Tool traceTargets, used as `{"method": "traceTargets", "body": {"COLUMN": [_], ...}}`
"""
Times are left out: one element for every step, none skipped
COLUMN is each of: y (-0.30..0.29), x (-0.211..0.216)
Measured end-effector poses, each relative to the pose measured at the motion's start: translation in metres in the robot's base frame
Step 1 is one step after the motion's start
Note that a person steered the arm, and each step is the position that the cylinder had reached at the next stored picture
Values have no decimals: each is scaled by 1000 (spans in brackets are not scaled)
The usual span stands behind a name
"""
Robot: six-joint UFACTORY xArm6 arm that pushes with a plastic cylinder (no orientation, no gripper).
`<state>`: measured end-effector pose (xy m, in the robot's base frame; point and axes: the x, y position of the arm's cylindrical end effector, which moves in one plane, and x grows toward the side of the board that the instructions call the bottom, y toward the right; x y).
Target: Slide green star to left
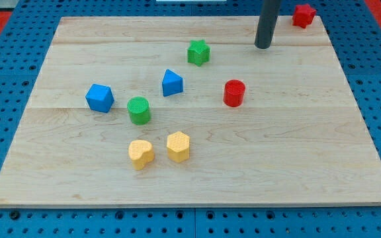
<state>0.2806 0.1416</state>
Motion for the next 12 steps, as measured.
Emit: {"method": "traceTargets", "body": {"y": [-1,-13,-31,-54,-84,-103,-114,-141,-173,-195,-195,-193], "x": [0,7,16,19,20,28,41,44,44,44,44,43]}}
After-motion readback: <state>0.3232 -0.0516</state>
